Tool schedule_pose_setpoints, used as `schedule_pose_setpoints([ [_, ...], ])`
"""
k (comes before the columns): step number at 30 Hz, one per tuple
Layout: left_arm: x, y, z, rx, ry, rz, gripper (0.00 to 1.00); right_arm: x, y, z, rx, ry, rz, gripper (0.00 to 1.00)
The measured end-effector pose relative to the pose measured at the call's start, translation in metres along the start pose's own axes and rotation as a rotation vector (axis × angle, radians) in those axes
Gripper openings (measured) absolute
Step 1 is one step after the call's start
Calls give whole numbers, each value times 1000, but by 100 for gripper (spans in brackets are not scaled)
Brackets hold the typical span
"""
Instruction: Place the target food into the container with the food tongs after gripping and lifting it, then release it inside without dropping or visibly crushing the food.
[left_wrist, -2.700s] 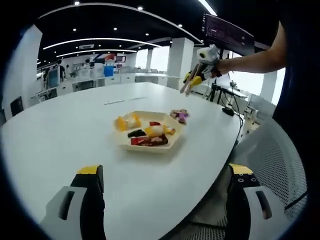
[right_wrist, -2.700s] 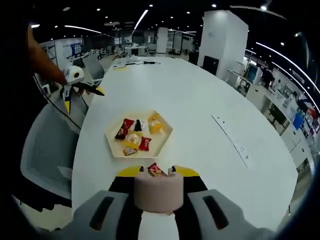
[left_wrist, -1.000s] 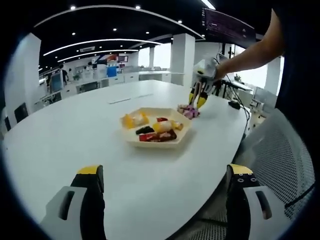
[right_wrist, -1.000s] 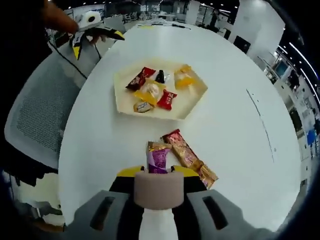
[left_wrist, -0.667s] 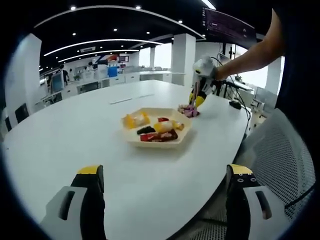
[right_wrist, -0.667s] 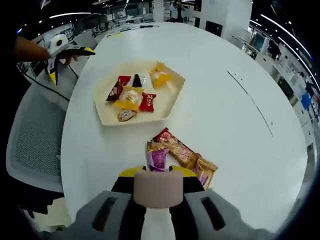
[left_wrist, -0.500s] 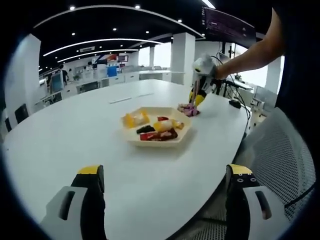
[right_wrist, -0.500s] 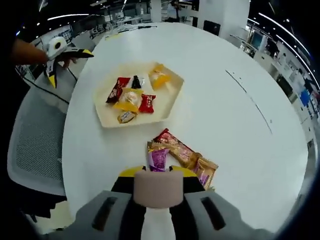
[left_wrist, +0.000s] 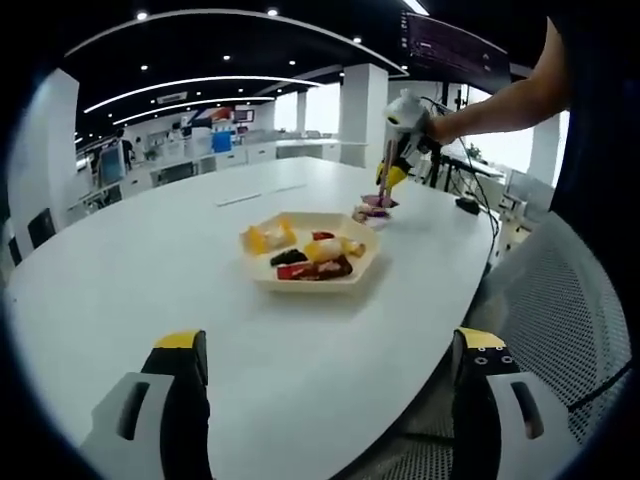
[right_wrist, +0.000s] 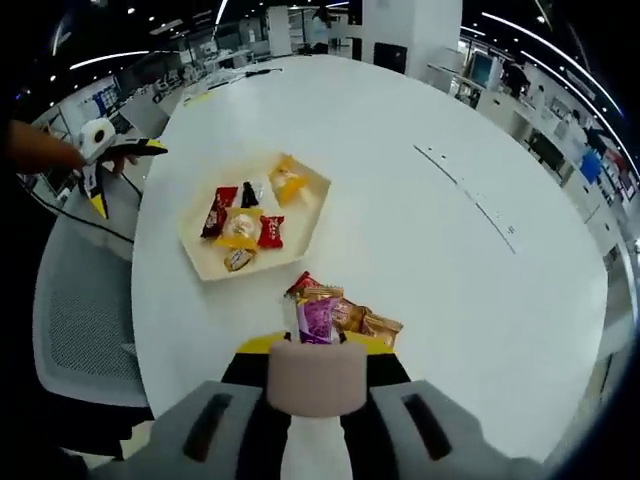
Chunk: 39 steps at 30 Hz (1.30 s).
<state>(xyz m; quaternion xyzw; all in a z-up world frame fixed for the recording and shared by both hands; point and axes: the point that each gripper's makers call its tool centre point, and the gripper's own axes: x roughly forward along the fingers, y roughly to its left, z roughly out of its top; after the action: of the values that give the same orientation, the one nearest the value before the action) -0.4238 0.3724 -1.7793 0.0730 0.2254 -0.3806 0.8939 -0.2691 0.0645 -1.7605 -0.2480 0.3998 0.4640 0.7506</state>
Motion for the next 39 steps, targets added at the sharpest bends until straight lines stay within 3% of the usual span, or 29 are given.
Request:
schedule_pose_setpoints([
  [14, -1, -1, 3, 16, -10, 5, 99, -63, -13, 53, -55, -33, -76, 17],
  [21, -1, -2, 3, 30, -12, 5, 99, -78, -14, 69, -58, -35, -97, 18],
  [32, 0, -3, 1, 43, -1, -1, 99, -72, -8, 77, -55, -30, -98, 17],
  [39, -1, -3, 1, 46, 0, 1, 99, -61, 3, 94, -61, -37, -81, 17],
])
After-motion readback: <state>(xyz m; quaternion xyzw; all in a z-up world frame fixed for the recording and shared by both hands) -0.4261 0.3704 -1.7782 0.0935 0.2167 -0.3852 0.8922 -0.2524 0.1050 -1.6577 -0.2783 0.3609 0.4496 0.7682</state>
